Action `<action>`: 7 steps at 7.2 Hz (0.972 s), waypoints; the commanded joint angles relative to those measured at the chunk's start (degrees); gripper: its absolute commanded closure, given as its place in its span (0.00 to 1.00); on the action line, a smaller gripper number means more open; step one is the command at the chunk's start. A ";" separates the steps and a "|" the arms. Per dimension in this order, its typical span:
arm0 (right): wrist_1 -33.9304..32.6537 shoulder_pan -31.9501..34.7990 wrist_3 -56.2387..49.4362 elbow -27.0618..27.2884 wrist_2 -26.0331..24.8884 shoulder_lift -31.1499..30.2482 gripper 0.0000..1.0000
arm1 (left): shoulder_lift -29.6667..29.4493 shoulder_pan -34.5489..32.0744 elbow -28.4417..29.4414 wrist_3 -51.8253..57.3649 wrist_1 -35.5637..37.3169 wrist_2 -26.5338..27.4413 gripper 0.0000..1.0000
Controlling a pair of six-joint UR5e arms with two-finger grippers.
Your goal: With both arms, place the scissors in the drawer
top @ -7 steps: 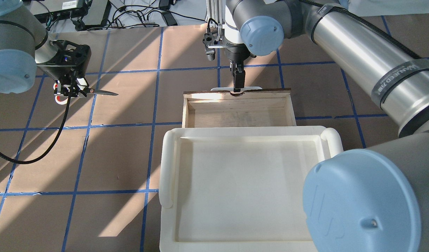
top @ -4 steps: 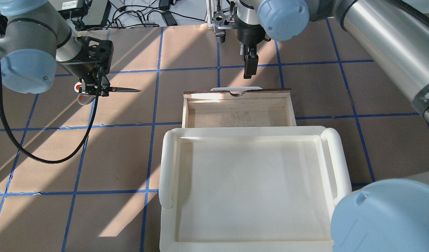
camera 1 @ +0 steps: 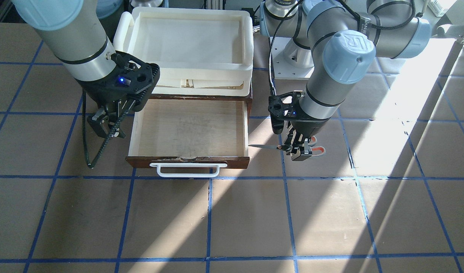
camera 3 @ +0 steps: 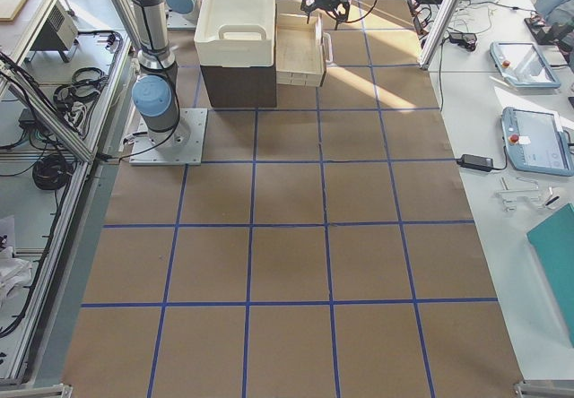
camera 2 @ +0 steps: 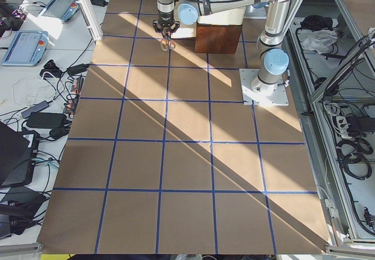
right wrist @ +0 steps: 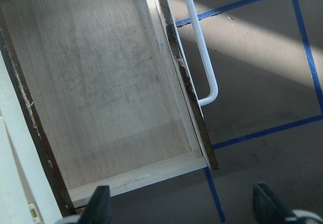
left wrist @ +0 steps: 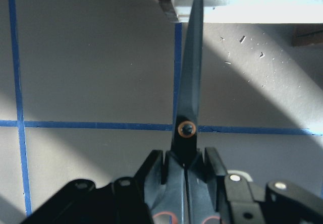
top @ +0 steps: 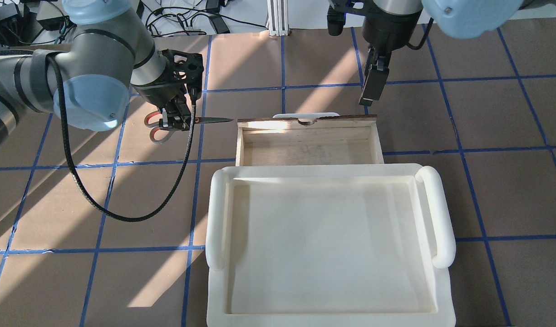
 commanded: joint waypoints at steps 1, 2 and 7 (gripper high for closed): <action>2.37 -1.84 21.41 5.84 -0.08 -8.79 0.00 | 0.40 -6.77 0.50 -5.36 0.01 0.13 1.00; 3.08 -1.84 32.58 6.81 -0.17 -10.74 0.00 | 0.40 -8.54 1.55 -5.55 -0.08 0.31 1.00; 7.13 -1.40 64.11 9.46 0.88 -15.15 0.00 | -1.53 -17.94 2.09 -7.93 -0.08 0.22 1.00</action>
